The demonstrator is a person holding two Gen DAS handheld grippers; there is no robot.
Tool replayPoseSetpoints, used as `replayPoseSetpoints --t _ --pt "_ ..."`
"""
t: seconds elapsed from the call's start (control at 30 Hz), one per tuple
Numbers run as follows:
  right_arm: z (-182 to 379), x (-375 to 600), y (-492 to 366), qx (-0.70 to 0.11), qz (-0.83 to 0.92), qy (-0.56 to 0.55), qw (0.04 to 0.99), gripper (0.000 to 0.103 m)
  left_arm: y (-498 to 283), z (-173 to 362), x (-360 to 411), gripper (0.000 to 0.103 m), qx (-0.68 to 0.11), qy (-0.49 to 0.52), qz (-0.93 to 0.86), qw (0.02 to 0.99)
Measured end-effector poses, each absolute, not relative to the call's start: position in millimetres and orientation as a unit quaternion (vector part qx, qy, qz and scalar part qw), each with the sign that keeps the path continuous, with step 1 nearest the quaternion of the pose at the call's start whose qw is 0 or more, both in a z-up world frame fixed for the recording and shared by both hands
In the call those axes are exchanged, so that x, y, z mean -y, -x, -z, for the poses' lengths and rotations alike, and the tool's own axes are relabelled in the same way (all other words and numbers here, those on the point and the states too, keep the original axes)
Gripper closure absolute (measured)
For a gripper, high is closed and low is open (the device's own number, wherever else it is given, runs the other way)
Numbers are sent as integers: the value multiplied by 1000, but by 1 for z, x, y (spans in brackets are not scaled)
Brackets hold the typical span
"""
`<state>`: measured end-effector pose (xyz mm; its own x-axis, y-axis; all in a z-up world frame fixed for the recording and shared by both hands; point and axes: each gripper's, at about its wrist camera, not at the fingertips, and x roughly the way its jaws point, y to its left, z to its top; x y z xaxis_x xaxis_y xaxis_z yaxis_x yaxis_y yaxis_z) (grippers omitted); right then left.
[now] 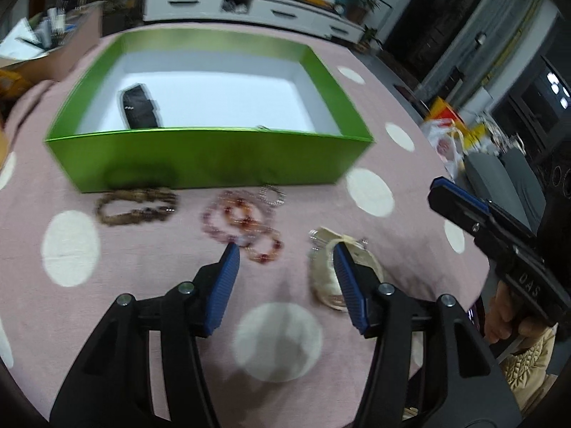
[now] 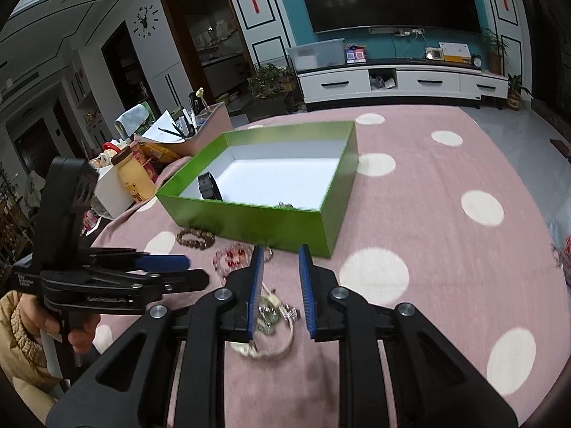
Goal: Organize jewelry
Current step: 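Lower the left tool onto the cream watch and grasp its strap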
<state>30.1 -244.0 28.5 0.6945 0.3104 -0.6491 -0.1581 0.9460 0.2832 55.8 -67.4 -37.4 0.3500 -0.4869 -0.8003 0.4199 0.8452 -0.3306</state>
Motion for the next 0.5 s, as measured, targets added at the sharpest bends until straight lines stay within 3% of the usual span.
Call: replayPoseSetpoints --t 0.2,0.5 --pt "-22 256 -20 -371 -120 -120 913 83 -63 51 96 51 -537 13 289 793" --pt "-13 266 -16 -372 -119 -136 910 83 -72 63 108 66 -569 -8 281 773"
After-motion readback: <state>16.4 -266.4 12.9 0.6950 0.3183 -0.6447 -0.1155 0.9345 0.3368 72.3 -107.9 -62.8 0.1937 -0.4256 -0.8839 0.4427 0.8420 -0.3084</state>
